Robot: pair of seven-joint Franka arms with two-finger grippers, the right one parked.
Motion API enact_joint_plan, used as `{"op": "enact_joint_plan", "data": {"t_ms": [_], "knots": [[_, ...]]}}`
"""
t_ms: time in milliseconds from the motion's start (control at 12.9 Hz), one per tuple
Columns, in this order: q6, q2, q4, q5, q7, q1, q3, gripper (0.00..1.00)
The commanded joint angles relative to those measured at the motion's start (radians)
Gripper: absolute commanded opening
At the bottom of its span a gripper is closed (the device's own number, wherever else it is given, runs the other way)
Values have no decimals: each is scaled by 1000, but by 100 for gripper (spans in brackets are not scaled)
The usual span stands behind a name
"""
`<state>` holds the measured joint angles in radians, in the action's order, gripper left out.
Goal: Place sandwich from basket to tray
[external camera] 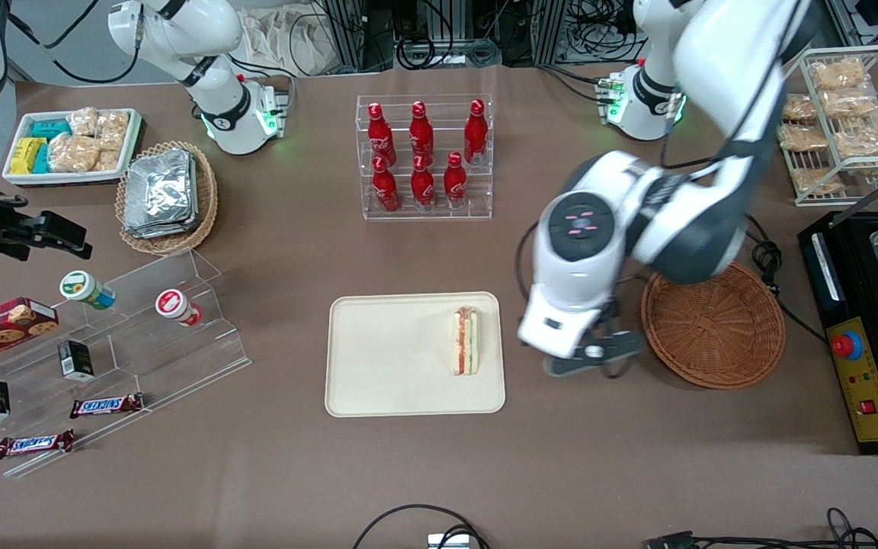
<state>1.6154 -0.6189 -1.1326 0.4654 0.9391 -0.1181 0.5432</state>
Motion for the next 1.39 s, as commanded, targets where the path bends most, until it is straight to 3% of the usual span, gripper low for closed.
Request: {"op": "enact_joint_plan", "data": {"t_ms": [0,775,930,1317], "knots": [[-75,82,-29,-28,-54,93,3,100],[-92,136,-29,-67,-141,230,4,100],[-91,178,-67,-124,-239,259,-8,100],[-2,445,-326,-378,-612,140,-406,100]]}}
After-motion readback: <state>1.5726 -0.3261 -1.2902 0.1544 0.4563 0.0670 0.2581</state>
